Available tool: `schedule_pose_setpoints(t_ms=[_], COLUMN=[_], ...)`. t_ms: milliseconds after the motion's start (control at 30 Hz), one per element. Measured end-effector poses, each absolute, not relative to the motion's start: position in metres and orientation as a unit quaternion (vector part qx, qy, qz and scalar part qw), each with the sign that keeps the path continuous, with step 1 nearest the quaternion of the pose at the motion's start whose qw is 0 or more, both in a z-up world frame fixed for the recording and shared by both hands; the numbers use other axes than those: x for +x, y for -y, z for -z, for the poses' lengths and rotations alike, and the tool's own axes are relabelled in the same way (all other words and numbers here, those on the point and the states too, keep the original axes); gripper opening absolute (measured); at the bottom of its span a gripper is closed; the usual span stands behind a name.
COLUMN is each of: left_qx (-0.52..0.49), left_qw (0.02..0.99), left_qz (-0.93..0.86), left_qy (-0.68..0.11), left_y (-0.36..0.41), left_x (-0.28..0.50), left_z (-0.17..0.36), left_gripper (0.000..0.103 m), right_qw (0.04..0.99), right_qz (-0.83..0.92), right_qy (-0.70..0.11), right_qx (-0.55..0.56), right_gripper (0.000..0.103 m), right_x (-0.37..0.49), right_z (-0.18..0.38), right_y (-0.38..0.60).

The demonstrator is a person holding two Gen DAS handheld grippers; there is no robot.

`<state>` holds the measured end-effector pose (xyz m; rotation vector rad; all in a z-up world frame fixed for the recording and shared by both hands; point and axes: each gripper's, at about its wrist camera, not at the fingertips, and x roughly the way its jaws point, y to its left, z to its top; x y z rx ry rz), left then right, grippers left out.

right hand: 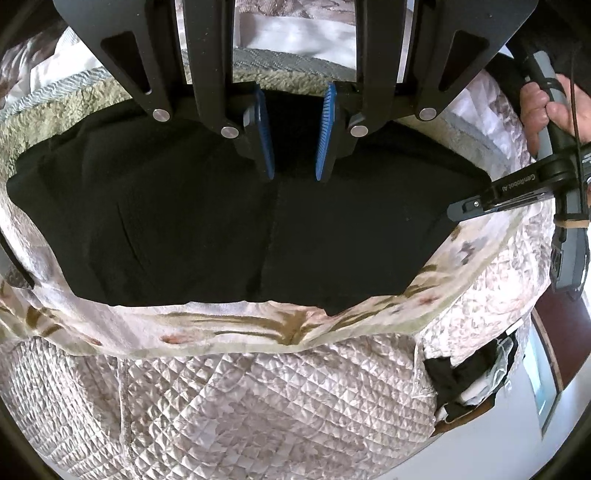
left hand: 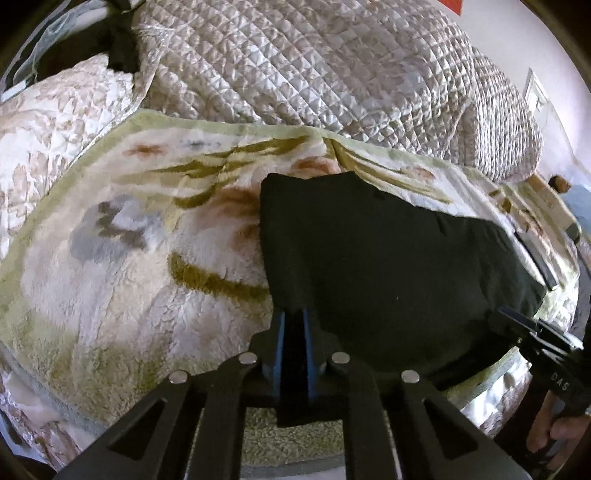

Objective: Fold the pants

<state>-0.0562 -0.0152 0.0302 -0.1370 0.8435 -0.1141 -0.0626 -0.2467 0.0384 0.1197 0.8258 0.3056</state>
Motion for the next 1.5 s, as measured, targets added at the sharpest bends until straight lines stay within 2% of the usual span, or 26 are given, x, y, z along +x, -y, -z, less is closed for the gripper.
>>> schedule_pose_setpoints(t_ms=[233, 333, 533, 600, 667, 767, 1033, 1300, 1500], left_qx=[-0.071, -0.082, -0.079, -0.078, -0.071, -0.063, -0.037, -0.031, -0.028], left_qw=[0.907, 0.907, 0.911, 0.912, 0.915, 0.916, 0.917, 0.913, 0.911], left_qz=[0.058, 0.055, 0.032, 0.031, 0.034, 0.045, 0.075, 0.077, 0.081], left_qy=[-0.411, -0.409, -0.403, -0.401, -0.397, -0.393, -0.39, -0.399, -0.402], left_y=[0.013, 0.009, 0.007, 0.01, 0.016, 0.024, 0.048, 0.05, 0.054], left_x=[-0.055, -0.055, -0.057, -0.057, -0.058, -0.06, -0.062, -0.06, -0.06], left_z=[-0.027, -0.029, -0.036, -0.039, -0.043, -0.047, -0.049, -0.042, -0.038], left_gripper=[0.01, 0.017, 0.024, 0.028, 0.033, 0.043, 0.046, 0.046, 0.046], right_qw=[0.901, 0.904, 0.908, 0.907, 0.907, 0.905, 0.896, 0.862, 0.863], right_qz=[-0.145, -0.138, -0.119, -0.114, -0.112, -0.104, -0.059, 0.005, 0.01], right_qy=[-0.406, -0.401, -0.396, -0.398, -0.397, -0.4, -0.408, -0.431, -0.418], right_qx=[0.048, 0.053, 0.073, 0.078, 0.087, 0.106, 0.164, 0.267, 0.283], right_gripper=[0.024, 0.024, 0.024, 0.03, 0.049, 0.05, 0.05, 0.05, 0.05], right_x=[-0.063, -0.066, -0.067, -0.068, -0.07, -0.074, -0.084, -0.084, -0.08], right_z=[-0.035, -0.038, -0.042, -0.043, -0.044, -0.045, -0.048, -0.031, -0.03], right_y=[0.25, 0.254, 0.267, 0.271, 0.275, 0.283, 0.315, 0.358, 0.366])
